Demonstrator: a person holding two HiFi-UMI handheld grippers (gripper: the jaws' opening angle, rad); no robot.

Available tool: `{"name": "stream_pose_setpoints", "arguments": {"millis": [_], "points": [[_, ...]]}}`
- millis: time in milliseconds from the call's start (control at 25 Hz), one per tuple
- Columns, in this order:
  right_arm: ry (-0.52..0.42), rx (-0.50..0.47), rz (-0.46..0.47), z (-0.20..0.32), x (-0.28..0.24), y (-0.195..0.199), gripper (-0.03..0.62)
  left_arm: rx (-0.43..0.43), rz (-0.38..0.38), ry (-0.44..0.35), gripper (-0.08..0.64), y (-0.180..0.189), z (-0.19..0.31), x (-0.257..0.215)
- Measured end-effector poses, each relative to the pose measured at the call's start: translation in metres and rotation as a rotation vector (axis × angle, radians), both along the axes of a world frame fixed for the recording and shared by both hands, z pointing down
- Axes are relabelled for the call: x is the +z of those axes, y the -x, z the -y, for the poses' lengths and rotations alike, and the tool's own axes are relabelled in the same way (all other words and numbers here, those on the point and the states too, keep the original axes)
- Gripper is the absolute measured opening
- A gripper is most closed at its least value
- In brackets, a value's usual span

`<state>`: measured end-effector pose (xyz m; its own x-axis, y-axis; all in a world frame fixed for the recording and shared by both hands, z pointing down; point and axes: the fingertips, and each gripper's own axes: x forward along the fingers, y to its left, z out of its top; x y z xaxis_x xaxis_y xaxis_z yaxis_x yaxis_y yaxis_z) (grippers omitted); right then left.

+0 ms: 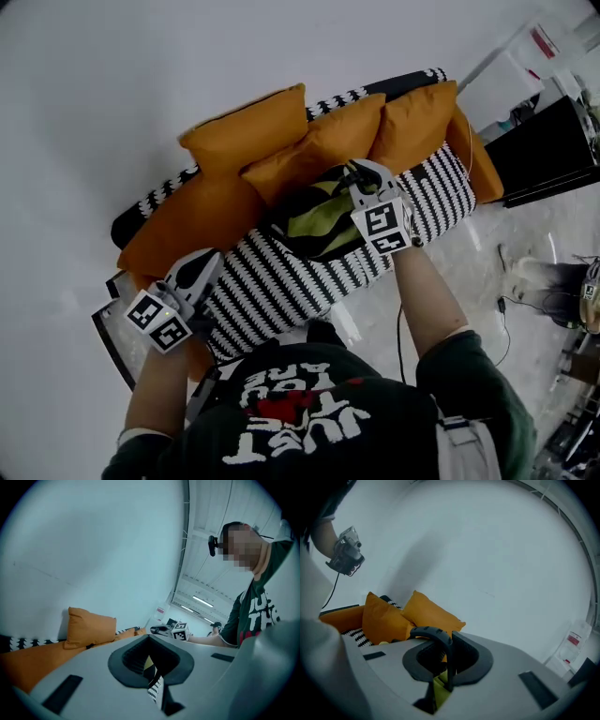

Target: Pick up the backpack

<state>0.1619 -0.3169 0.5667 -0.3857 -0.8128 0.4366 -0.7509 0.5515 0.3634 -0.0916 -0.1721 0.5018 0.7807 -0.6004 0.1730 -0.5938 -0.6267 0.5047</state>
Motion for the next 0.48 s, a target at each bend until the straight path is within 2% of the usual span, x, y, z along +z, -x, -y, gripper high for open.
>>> {"name": "stream_pose_setpoints", "arguments": {"millis": [200,480], "points": [[-0.052,-0.021,-0.010,-0.011,-0.054,0.000,0.052,0.012,0.001,-0.048,0.011,-0.009,-0.003,-0.031],[-0.174,-0.006,-0.034,-0.008,-0.174,-0.004,0.052,0.024,-0.014,-0.150,0.011,-0.012,0.005,-0.092]]}}
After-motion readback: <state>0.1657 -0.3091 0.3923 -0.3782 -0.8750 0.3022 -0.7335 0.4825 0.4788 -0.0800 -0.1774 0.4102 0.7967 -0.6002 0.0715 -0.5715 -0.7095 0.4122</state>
